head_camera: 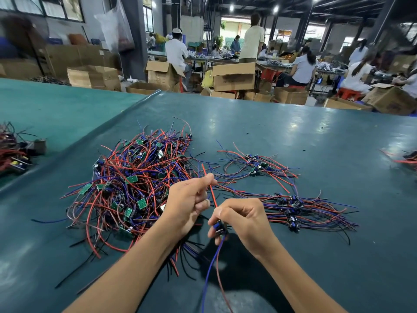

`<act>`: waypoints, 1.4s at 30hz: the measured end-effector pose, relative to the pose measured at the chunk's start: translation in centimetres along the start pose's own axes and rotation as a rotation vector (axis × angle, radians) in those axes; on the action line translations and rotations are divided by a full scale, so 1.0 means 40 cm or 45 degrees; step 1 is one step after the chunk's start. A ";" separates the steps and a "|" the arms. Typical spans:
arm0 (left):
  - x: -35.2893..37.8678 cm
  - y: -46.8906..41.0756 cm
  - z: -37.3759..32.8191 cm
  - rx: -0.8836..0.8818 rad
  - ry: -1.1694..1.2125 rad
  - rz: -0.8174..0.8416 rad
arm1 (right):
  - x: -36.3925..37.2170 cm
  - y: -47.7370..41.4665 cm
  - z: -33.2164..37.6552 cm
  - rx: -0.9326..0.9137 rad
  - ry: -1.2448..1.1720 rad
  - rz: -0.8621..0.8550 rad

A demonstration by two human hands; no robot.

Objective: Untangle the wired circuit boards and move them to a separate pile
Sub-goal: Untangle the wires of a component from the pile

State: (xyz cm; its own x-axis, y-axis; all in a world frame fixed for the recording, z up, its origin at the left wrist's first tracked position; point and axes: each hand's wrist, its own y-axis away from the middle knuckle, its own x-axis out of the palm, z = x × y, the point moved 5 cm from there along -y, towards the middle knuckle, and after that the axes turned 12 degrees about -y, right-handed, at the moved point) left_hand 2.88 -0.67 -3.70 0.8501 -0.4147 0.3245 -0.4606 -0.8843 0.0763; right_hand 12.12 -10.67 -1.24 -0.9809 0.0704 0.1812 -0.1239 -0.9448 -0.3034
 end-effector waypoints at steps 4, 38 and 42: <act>-0.007 -0.007 -0.007 -0.144 0.292 0.000 | 0.009 -0.004 0.007 -0.010 -0.028 0.036; 0.058 0.041 0.023 -0.050 -0.546 0.381 | -0.119 -0.042 0.005 -0.026 -0.059 -0.550; 0.070 0.057 0.023 0.036 -0.568 0.493 | -0.116 -0.041 -0.002 0.062 -0.174 -0.545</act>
State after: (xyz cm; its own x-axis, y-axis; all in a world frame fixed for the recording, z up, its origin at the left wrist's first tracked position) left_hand 4.46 -4.04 -3.50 0.6496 -0.7531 -0.1044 -0.7569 -0.6535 0.0042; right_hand 16.87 -9.41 -1.67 -0.8136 0.4185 0.4036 -0.5038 -0.8539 -0.1303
